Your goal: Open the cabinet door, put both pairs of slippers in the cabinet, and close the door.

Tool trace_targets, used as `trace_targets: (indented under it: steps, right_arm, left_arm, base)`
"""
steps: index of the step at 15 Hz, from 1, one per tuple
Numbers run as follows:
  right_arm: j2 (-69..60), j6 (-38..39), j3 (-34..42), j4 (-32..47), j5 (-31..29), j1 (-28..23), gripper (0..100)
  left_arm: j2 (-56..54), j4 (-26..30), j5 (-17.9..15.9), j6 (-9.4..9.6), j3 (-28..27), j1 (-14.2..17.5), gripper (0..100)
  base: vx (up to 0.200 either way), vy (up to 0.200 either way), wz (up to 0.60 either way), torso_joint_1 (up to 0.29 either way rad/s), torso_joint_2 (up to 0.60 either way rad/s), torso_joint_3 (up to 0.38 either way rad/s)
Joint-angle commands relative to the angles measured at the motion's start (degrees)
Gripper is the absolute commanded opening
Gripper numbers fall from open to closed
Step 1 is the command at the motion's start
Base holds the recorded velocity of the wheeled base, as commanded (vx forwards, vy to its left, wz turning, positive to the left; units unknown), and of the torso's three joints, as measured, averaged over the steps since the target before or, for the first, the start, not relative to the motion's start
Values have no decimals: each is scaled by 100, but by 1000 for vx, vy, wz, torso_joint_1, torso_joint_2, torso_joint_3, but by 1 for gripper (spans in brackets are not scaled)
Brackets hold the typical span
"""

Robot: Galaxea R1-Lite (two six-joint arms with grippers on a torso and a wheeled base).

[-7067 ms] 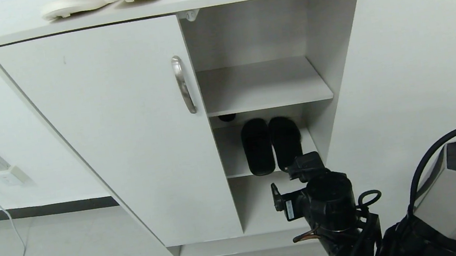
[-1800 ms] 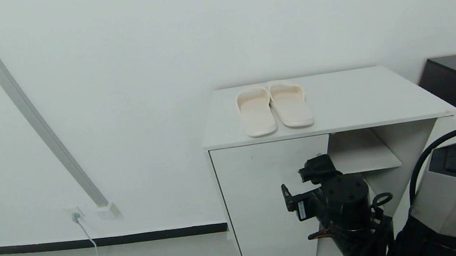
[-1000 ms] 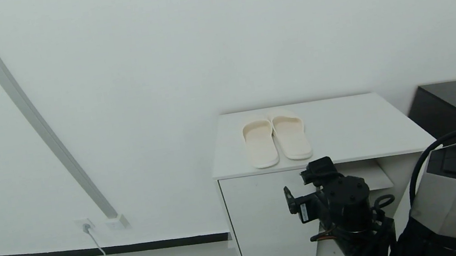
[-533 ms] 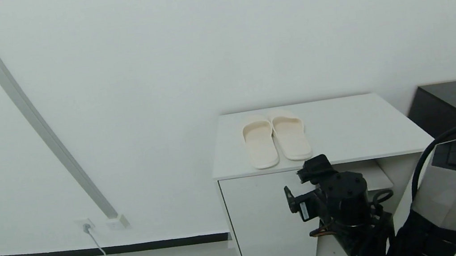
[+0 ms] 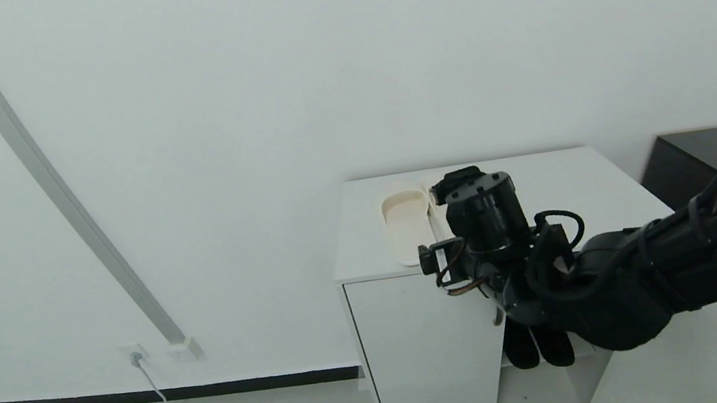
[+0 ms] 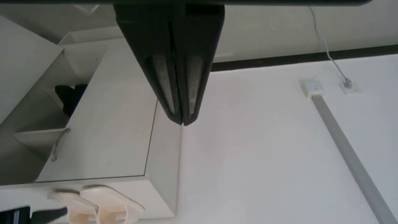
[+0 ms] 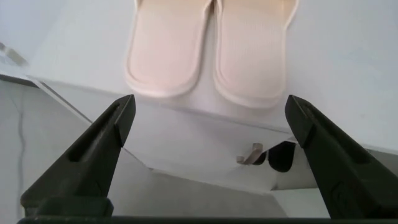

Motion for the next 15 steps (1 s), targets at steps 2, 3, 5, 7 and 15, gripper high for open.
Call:
trace_targets:
  steps: [2, 3, 5, 7, 15]
  right_arm:
    - [-212, 218, -559, 415, -42, 77, 100]
    - [-212, 245, -542, 415, -42, 77, 100]
    - [-195, 394, -462, 415, -51, 77, 100]
    - [-133, 421, -322, 388, -51, 68, 100]
    - [332, 394, 504, -868, 28, 59, 100]
  left_arm:
    - [7, 6, 8, -4, 1, 5, 0]
    - [7, 6, 8, -4, 1, -4, 0]
    - [7, 6, 8, -4, 1, -4, 0]
    - [7, 6, 8, -4, 1, -4, 0]
    - [7, -3, 8, -22, 1, -4, 0]
  base:
    - [0, 0, 0, 0, 0, 0]
    - [0, 0, 0, 0, 0, 0]
    - [100, 0, 0, 4, 1, 4]
    - [200, 0, 0, -5, 0, 5]
    - [150, 0, 0, 3, 0, 0]
